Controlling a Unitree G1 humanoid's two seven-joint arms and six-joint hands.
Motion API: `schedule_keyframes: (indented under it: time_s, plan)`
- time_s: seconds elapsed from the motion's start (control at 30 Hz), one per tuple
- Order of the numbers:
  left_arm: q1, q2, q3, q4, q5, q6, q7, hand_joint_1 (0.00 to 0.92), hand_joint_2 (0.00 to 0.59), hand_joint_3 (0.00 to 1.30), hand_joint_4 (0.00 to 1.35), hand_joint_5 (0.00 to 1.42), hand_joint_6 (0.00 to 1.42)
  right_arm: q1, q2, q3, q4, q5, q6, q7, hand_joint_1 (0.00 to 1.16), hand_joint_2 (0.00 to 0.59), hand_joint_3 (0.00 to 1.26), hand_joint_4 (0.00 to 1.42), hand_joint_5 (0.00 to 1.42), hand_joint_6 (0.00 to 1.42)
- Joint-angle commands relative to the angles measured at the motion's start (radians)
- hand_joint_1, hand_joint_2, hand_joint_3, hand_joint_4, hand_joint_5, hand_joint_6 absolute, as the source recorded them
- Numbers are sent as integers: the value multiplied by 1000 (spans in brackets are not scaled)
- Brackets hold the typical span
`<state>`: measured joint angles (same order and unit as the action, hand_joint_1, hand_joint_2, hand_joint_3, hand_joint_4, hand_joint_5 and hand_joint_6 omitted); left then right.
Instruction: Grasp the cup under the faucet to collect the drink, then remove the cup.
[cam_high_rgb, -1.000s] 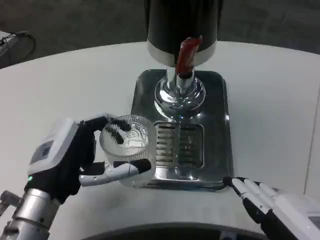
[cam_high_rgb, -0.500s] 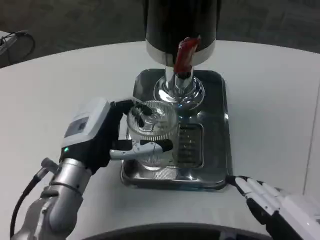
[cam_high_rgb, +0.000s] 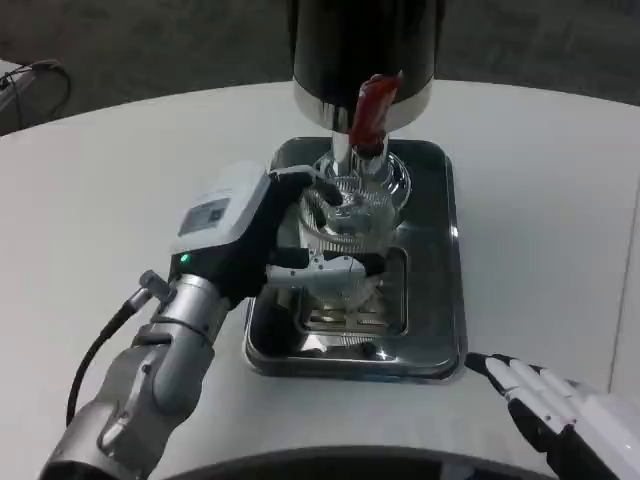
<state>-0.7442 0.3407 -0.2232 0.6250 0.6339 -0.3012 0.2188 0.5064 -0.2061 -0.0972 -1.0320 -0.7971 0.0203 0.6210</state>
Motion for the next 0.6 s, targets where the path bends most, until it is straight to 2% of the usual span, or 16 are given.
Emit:
schedule_keyframes:
  time_s: [0.03, 0.13, 0.2, 0.27, 0.33, 0.43, 0.6]
  plan:
    - [-38, -6, -38, 27, 10, 2, 0, 428, 130, 1034, 1083, 1293, 1424, 18, 6, -15, -15, 13, -13, 6, 319, 463, 34, 0, 0, 0]
    - [-46, -5, -56, 30, 10, 9, -11, 385, 105, 947, 976, 1178, 1396, 21, 6, -20, -15, 17, -11, 4, 318, 463, 34, 0, 0, 0]
    - [-47, 0, -64, 23, 11, 17, -15, 325, 82, 873, 845, 1064, 1327, 21, 5, -23, -15, 21, -9, 2, 318, 464, 34, 0, 0, 1]
    - [-46, 10, -64, 19, 4, 24, -24, 264, 71, 781, 645, 874, 1151, 15, 3, -23, -15, 27, -4, 0, 318, 465, 34, 0, 0, 3]
    - [-45, 21, -60, 18, -3, 25, -33, 216, 58, 704, 527, 761, 1009, 10, 5, -22, -15, 33, -2, -5, 318, 469, 42, 0, 0, 12]
    - [-41, 33, -58, 16, -7, 27, -38, 157, 43, 616, 429, 650, 879, 3, 2, -16, -15, 32, 9, -1, 323, 476, 44, 0, 0, 25]
    - [-38, 49, -51, 7, -11, 22, -27, 124, 31, 589, 397, 608, 816, -9, -3, -6, -15, 25, 28, 6, 331, 472, 50, 0, 0, 28]
